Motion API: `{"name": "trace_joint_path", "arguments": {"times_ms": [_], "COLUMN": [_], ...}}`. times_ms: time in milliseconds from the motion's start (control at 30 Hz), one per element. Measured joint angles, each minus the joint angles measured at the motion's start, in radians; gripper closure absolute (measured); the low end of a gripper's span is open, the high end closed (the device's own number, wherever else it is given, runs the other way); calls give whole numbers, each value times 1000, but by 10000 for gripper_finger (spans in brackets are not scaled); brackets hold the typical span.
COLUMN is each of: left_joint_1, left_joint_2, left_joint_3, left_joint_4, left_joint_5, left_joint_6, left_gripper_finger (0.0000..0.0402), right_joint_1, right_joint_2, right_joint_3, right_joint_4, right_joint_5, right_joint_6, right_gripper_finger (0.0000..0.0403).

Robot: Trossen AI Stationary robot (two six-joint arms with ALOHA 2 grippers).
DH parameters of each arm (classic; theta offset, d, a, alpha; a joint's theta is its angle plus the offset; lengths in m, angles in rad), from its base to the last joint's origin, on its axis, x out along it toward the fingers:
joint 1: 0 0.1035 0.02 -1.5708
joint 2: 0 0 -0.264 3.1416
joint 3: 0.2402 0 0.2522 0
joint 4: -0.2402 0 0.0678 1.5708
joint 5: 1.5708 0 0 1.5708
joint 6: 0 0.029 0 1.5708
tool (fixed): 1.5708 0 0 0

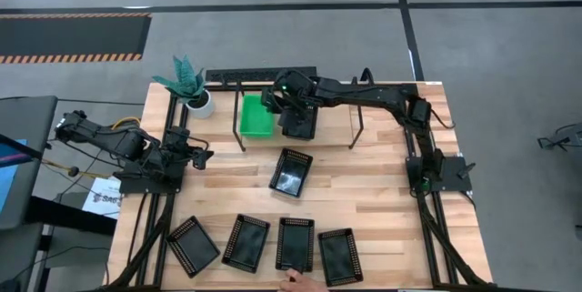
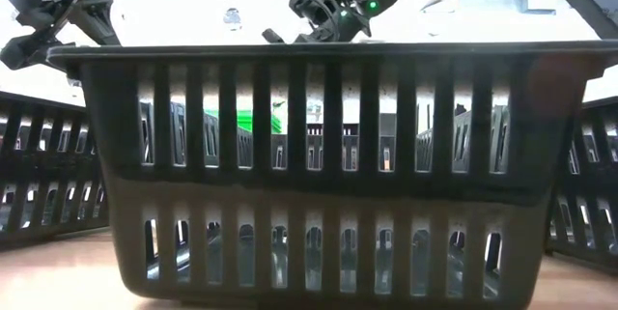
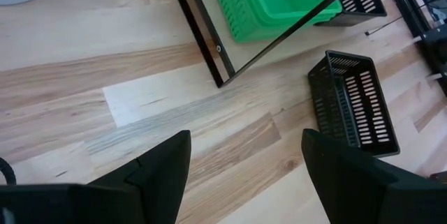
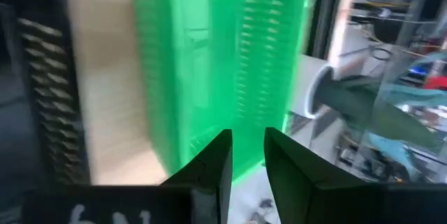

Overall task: Stack baskets on shelf by color
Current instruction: Adjust the black bin on the shelf

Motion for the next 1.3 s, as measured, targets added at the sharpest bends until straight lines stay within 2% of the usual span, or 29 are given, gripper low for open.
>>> {"name": "trace_joint_path", "arguments": {"times_ms": [167, 300, 400, 467, 567, 633, 700, 833, 933, 1067, 1300], "left_joint_1": [0, 0, 0, 0, 0, 0, 0, 0, 0, 0, 0], "left_joint_2": [0, 0, 0, 0, 0, 0, 0, 0, 0, 0, 0], "left_joint_3": [0, 0, 0, 0, 0, 0, 0, 0, 0, 0, 0], "left_joint_4": [1, 2, 3, 4, 8, 9, 10, 12, 12, 11, 11], "left_joint_5": [0, 0, 2, 7, 18, 19, 19, 19, 20, 29, 39], "left_joint_6": [-1, -1, -2, -3, -9, -11, -11, -27, -34, -36, -35], "left_gripper_finger": [141, 141, 141, 141, 141, 141, 141, 141, 141, 141, 141], "right_joint_1": [1, 1, 1, 6, 30, 42, 44, 27, 17, 13, 3], "right_joint_2": [3, 2, -34, -78, -141, -182, -230, -291, -285, -231, -108], "right_joint_3": [1, 1, 9, 14, 16, 16, 15, 16, 13, 14, 13], "right_joint_4": [5, 2, -22, -29, -54, -131, -269, -549, -711, -807, -830], "right_joint_5": [5, 51, 92, 158, 379, 511, 572, 542, 465, 442, 430], "right_joint_6": [0, 11, 132, 317, 721, 966, 1224, 1777, 2076, 2208, 2217], "right_gripper_finger": [305, 307, 307, 307, 307, 307, 307, 307, 308, 308, 308]}}
